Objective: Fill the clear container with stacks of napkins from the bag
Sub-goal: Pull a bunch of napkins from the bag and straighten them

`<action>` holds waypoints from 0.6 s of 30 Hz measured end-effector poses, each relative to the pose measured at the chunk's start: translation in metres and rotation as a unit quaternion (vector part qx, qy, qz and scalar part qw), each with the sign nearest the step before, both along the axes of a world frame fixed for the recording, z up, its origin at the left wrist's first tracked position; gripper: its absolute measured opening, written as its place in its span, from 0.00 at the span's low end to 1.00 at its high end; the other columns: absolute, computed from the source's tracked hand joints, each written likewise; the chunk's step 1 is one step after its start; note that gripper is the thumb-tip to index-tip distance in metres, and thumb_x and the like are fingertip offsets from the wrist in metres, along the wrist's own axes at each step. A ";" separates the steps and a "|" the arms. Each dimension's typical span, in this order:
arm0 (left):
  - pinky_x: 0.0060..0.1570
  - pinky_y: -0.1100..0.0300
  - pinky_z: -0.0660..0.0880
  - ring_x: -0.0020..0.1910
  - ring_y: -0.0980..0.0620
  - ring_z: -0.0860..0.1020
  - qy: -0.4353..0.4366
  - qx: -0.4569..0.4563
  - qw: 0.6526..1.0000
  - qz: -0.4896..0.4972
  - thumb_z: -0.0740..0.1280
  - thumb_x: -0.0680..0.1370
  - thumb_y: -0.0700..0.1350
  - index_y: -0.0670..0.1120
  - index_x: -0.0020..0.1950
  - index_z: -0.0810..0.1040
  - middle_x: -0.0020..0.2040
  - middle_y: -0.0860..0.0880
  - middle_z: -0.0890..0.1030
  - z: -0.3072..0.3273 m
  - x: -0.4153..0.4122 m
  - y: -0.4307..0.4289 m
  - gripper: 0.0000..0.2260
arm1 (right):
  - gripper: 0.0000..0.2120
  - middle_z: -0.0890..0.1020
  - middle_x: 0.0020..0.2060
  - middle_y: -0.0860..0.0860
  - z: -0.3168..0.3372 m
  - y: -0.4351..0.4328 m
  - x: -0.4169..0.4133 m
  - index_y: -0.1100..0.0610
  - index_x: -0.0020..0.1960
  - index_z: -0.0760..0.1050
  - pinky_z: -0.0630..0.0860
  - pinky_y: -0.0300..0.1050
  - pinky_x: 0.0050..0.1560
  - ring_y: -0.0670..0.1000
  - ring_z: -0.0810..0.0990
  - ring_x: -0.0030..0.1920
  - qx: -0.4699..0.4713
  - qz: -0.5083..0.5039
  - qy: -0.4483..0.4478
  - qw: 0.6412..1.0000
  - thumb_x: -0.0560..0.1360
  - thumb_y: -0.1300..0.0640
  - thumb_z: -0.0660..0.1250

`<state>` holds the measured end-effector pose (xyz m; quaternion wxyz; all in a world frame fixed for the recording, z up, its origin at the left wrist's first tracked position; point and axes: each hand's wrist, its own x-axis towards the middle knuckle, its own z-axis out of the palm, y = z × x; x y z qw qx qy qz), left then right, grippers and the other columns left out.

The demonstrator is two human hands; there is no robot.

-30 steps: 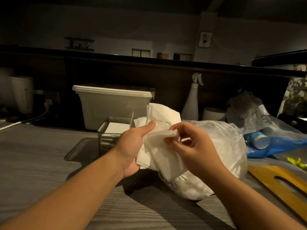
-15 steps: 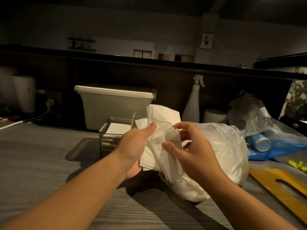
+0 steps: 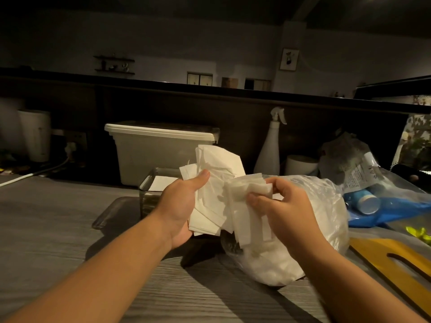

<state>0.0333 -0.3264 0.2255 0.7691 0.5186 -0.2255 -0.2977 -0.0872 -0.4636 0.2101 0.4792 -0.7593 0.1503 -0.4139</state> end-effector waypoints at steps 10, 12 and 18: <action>0.56 0.36 0.77 0.53 0.37 0.83 -0.010 0.004 1.000 0.000 0.64 0.81 0.50 0.47 0.59 0.82 0.53 0.41 0.85 0.001 -0.003 0.001 0.12 | 0.06 0.85 0.46 0.52 0.012 -0.003 -0.006 0.58 0.51 0.79 0.80 0.47 0.47 0.52 0.84 0.49 0.095 0.128 -0.037 0.987 0.74 0.64 0.71; 0.58 0.37 0.77 0.53 0.38 0.83 -0.012 0.010 1.000 -0.008 0.64 0.81 0.49 0.45 0.59 0.82 0.53 0.41 0.85 0.001 -0.003 0.002 0.13 | 0.06 0.85 0.45 0.48 0.009 0.003 -0.006 0.53 0.48 0.81 0.80 0.42 0.44 0.48 0.84 0.47 0.000 0.128 -0.012 0.992 0.73 0.62 0.73; 0.60 0.39 0.74 0.52 0.39 0.81 -0.031 0.050 0.997 -0.054 0.63 0.79 0.55 0.47 0.56 0.85 0.53 0.40 0.85 -0.005 -0.005 0.001 0.16 | 0.08 0.82 0.47 0.38 0.000 0.018 0.000 0.42 0.48 0.79 0.78 0.33 0.47 0.40 0.78 0.50 -0.185 0.071 0.042 0.979 0.73 0.53 0.75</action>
